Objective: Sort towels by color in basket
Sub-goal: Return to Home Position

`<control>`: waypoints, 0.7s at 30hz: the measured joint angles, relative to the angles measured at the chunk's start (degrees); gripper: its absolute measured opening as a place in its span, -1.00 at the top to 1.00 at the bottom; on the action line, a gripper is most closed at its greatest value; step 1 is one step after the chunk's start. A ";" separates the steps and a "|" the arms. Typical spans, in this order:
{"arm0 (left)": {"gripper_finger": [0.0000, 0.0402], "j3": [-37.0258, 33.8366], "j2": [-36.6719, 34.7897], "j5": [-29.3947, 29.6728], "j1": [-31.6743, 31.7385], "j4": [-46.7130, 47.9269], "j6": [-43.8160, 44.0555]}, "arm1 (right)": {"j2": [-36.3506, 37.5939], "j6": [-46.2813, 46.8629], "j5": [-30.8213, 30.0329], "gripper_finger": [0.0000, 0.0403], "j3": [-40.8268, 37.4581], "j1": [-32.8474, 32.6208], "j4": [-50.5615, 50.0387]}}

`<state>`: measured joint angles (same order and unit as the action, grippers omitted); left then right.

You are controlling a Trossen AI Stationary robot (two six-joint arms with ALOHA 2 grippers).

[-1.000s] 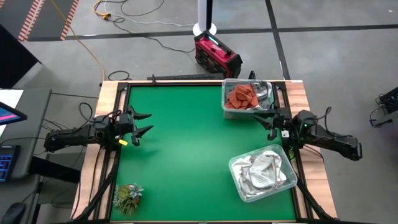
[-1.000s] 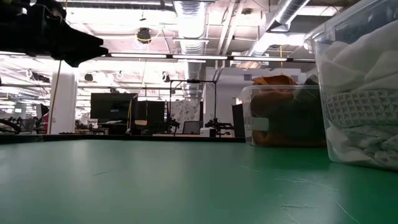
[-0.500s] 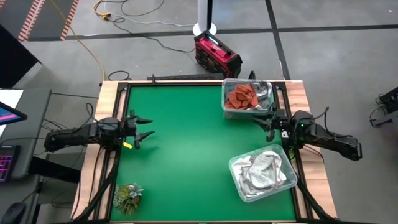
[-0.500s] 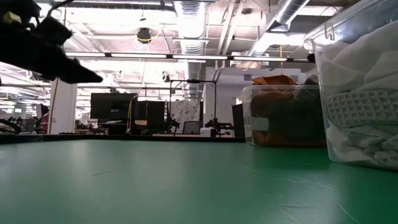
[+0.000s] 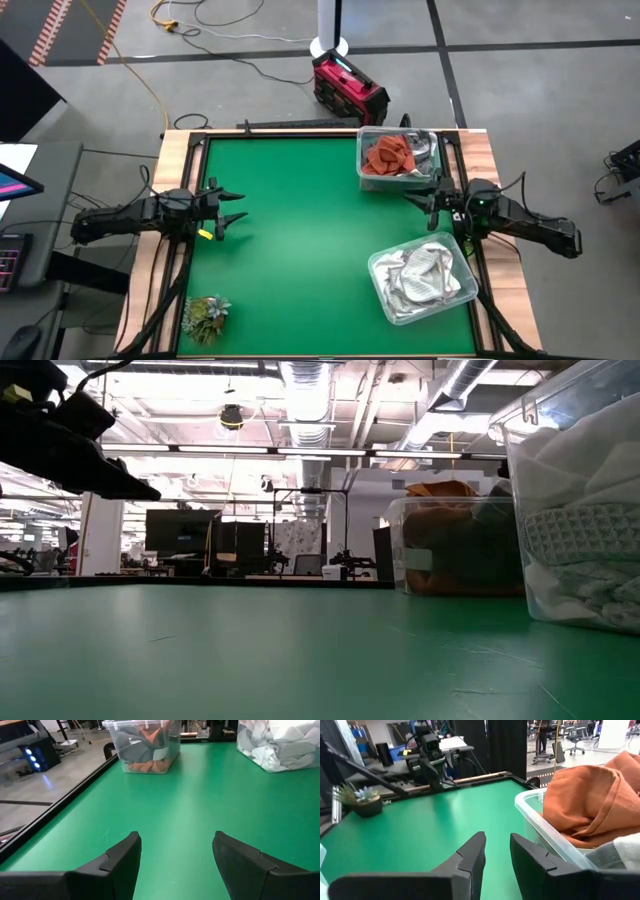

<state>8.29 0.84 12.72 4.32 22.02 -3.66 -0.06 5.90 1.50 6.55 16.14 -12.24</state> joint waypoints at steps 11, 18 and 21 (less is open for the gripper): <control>-0.17 -0.07 0.00 0.14 0.00 0.00 0.00 | -0.04 -7.49 0.00 0.39 -0.24 0.02 -1.00; -0.17 -0.11 0.00 0.16 0.00 0.00 0.00 | -0.04 -7.68 0.00 0.39 -0.24 0.01 -0.80; -0.17 -0.11 0.00 0.16 0.00 0.00 0.00 | -0.04 -7.70 0.00 0.39 -0.24 0.00 -0.77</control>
<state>8.19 0.84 12.88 4.32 22.02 -3.66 -0.10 -1.80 1.50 6.31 16.14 -13.01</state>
